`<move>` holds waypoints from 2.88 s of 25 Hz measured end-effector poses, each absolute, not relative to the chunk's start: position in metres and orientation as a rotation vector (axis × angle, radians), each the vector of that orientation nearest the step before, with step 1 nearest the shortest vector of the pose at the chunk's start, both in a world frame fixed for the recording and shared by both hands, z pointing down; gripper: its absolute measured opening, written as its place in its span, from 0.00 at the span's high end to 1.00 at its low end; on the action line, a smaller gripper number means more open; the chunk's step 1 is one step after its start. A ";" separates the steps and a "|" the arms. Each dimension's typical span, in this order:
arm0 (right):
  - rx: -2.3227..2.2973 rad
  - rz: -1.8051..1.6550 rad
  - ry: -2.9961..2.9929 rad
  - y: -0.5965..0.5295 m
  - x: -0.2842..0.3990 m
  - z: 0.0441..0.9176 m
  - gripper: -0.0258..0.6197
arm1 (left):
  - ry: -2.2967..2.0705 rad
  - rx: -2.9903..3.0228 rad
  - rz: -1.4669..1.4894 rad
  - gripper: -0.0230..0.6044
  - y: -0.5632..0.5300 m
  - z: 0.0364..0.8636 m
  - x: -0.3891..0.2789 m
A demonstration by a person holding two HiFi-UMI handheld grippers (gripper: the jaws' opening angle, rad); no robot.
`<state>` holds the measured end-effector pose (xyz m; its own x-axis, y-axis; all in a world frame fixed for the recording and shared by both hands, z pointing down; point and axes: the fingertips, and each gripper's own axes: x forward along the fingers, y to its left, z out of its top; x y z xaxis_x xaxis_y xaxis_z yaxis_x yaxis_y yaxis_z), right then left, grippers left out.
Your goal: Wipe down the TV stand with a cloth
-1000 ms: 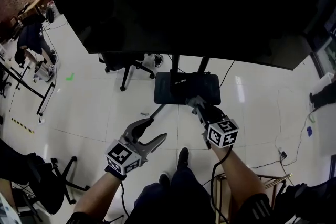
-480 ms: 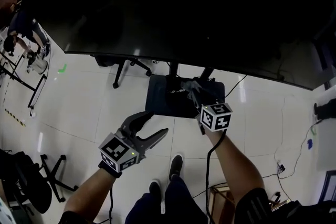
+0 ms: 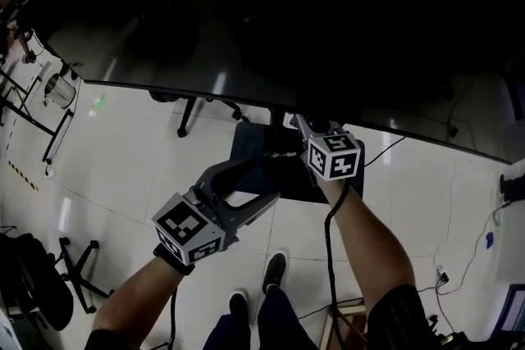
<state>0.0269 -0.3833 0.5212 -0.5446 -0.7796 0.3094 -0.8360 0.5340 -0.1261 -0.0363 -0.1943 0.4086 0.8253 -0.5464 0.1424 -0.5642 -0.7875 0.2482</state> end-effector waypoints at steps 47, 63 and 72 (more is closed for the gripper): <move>1.445 0.283 -2.383 -0.378 0.138 0.573 0.88 | -0.829 2.576 0.111 0.48 -0.195 0.501 -0.005; 1.599 0.351 -2.269 -0.414 0.195 0.580 0.88 | -0.822 2.542 0.113 0.48 -0.192 0.513 0.005; 1.481 0.353 -2.126 -0.412 0.186 0.658 0.88 | -0.830 2.519 0.147 0.48 -0.190 0.534 -0.009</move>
